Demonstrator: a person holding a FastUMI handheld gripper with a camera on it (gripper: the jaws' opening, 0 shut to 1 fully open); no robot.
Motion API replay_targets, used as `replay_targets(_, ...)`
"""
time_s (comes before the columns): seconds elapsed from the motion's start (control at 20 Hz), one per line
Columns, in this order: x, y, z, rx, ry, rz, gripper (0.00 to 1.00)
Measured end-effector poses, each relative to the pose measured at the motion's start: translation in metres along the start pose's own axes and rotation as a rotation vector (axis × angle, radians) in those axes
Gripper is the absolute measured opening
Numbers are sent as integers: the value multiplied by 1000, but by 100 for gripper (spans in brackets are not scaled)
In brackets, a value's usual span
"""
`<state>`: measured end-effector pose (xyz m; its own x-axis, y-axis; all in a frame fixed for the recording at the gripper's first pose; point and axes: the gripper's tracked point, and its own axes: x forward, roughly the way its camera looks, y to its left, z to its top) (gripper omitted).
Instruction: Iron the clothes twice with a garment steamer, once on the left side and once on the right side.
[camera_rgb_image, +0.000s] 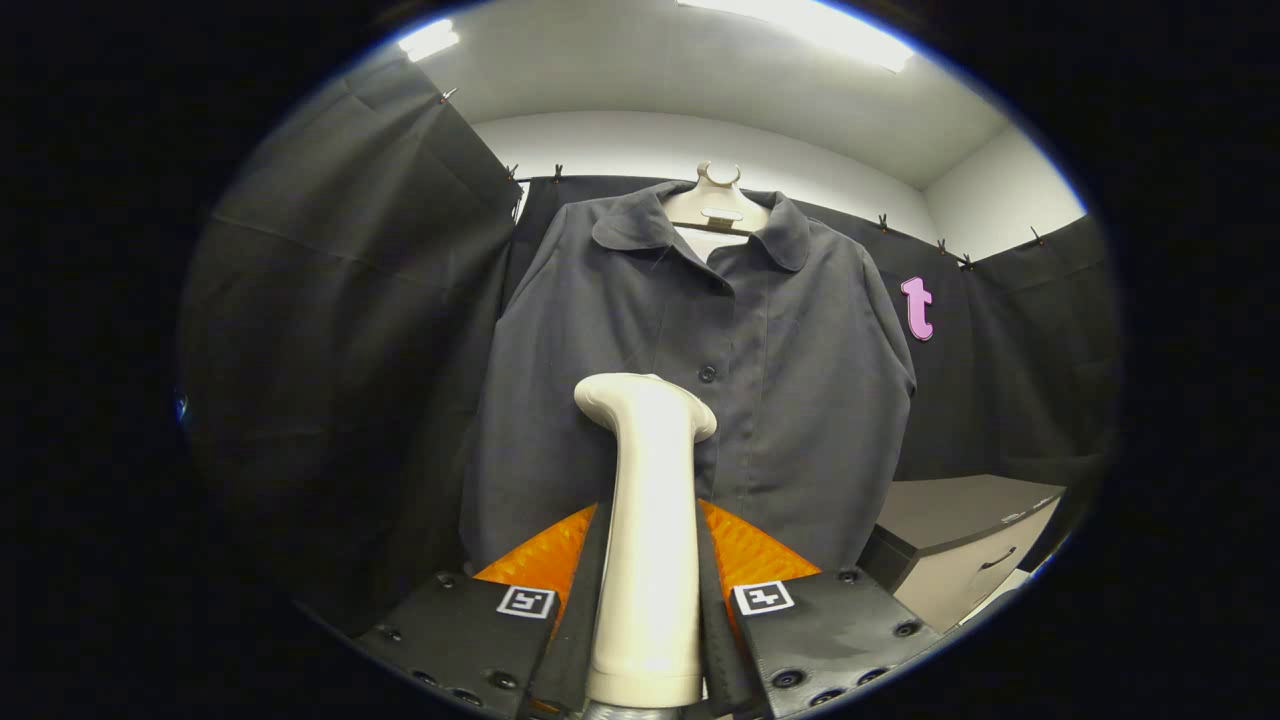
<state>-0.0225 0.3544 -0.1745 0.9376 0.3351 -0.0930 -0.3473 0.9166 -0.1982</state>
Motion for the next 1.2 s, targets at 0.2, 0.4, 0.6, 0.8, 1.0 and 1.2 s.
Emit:
replay_targets(0.2, -8, -2, -21, -19, 42, -4, 51)
replay_targets(0.4, -18, -3, -44, -36, 90, -10, 51)
replay_targets(0.6, -30, 3, -75, -40, 152, 8, 51)
replay_targets(0.8, -39, 3, -95, -65, 188, 6, 51)
replay_targets(1.0, -41, 3, -97, -66, 191, 4, 51)
replay_targets(1.2, -44, 5, -91, -71, 189, 11, 51)
